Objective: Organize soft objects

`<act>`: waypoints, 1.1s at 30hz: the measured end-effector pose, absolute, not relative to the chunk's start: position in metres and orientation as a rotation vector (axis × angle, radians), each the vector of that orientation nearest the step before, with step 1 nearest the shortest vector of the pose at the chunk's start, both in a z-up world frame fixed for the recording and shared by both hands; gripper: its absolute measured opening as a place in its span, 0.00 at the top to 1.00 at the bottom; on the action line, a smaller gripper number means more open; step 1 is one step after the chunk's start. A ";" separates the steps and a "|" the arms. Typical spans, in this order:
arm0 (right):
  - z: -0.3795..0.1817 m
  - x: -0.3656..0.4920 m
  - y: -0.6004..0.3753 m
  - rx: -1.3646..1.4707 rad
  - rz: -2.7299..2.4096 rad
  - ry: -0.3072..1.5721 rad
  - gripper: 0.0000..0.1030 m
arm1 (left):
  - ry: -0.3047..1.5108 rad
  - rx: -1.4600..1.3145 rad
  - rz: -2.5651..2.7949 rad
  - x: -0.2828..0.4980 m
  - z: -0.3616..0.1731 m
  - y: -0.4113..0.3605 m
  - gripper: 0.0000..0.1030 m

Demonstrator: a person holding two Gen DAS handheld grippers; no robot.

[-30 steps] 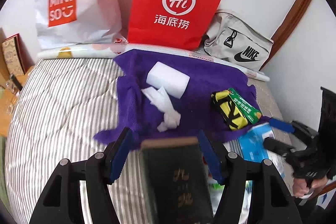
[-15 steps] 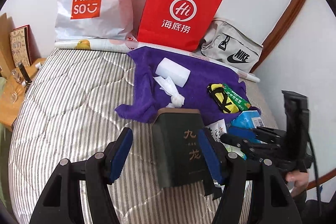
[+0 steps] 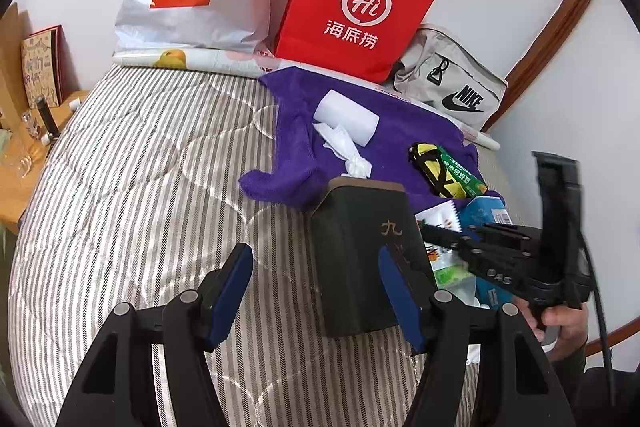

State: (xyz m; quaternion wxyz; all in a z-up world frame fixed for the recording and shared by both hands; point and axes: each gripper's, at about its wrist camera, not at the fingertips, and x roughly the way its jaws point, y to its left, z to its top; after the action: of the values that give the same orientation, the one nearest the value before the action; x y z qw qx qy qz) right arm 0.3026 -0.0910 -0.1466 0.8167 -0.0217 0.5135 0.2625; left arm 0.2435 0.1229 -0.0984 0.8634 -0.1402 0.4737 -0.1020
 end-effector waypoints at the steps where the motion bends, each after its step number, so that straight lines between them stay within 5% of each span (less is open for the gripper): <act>1: -0.142 0.299 -0.093 -0.042 0.567 1.080 0.95 | 0.995 -0.296 -0.214 0.243 -0.099 0.122 0.39; 14: -0.098 0.240 -0.136 0.089 0.619 0.958 0.96 | 0.998 -0.223 -0.215 0.202 -0.098 0.086 0.39; 33: -0.116 0.151 -0.207 0.155 0.586 0.947 0.96 | 1.043 -0.185 -0.247 0.164 -0.134 0.020 0.40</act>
State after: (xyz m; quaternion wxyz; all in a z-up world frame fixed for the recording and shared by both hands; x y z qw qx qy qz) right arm 0.1512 -0.2074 -0.1157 0.8461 0.0737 0.4489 0.2776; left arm 0.1636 0.0199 -0.1343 0.8557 -0.0878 0.4962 -0.1174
